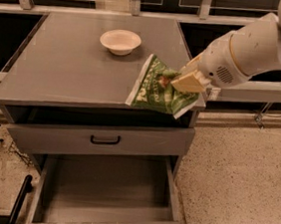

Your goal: Pick green jalapeno chip bag from middle drawer and place on counter

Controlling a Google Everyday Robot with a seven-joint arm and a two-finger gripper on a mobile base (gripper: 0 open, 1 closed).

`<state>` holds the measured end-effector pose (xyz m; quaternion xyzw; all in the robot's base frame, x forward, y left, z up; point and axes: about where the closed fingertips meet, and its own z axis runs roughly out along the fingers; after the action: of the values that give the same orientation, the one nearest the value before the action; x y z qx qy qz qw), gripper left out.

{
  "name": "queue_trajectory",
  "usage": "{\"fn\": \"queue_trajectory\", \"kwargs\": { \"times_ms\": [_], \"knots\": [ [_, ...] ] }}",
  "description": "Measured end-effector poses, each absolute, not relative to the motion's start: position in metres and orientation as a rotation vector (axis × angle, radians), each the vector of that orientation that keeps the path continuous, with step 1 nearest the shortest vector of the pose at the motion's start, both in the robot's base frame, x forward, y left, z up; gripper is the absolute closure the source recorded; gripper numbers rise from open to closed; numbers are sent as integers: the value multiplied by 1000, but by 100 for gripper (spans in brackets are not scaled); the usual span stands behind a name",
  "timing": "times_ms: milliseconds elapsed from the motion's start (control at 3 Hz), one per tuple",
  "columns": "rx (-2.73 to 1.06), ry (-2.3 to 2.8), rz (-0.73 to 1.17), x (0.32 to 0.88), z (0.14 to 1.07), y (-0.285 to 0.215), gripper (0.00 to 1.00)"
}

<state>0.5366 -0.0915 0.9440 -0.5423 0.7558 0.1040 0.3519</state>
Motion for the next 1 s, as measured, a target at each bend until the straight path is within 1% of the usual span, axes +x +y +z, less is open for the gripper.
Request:
{"fn": "queue_trajectory", "kwargs": {
  "times_ms": [333, 1000],
  "knots": [
    [-1312, 1918, 318, 583, 959, -92, 100],
    [-1145, 1787, 471, 657, 939, -66, 100]
  ]
}}
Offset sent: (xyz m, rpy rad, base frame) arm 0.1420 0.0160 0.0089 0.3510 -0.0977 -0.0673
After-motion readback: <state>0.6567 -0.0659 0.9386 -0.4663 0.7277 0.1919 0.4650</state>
